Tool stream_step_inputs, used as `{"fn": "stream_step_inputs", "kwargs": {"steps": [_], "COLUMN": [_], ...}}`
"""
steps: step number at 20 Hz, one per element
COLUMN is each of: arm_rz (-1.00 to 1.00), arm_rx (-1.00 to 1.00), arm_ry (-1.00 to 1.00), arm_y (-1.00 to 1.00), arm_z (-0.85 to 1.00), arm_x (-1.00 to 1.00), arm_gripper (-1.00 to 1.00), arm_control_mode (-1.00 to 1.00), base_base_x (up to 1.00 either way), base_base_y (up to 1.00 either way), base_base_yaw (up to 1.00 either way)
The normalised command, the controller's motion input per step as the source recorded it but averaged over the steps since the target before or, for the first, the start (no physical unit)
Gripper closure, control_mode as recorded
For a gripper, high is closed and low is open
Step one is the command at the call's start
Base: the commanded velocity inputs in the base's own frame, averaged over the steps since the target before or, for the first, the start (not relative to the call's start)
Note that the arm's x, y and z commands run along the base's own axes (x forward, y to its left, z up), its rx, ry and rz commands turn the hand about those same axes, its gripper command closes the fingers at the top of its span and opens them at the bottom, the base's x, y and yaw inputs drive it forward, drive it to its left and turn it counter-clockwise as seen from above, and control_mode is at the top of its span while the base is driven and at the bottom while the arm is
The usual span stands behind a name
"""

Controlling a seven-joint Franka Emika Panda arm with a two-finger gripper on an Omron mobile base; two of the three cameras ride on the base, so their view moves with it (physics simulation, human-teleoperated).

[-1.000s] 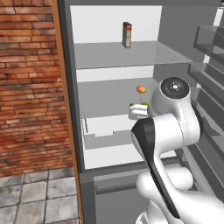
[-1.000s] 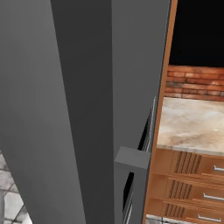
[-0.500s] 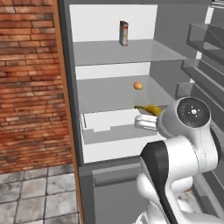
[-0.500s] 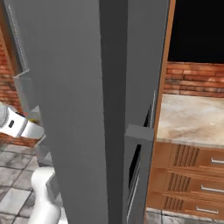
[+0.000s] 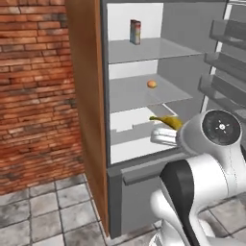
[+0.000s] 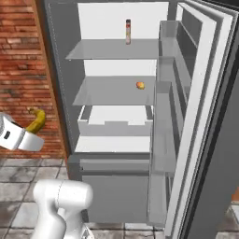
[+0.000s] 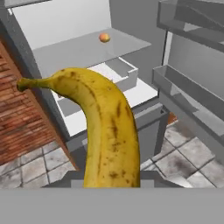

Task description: Pick the mango and banana from the fridge and place them on the plate next to the blender to make a fruit smoothie.

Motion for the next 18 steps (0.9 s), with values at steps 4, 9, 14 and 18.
{"fn": "stream_step_inputs", "kwargs": {"steps": [4,9,14,18], "arm_rz": [0.0,0.0,0.0,0.0], "arm_rx": [0.0,0.0,0.0,0.0], "arm_ry": [0.0,0.0,0.0,0.0], "arm_y": [0.0,0.0,0.0,0.0], "arm_z": [0.0,0.0,0.0,0.0], "arm_x": [0.0,0.0,0.0,0.0], "arm_gripper": [1.0,1.0,1.0,1.0], "arm_control_mode": [1.0,1.0,1.0,1.0], "base_base_x": [-0.12,-0.01,0.0,0.0], "base_base_y": [0.77,0.51,0.36,0.21], "base_base_yaw": [-0.57,-0.78,-0.83,-0.91]}}
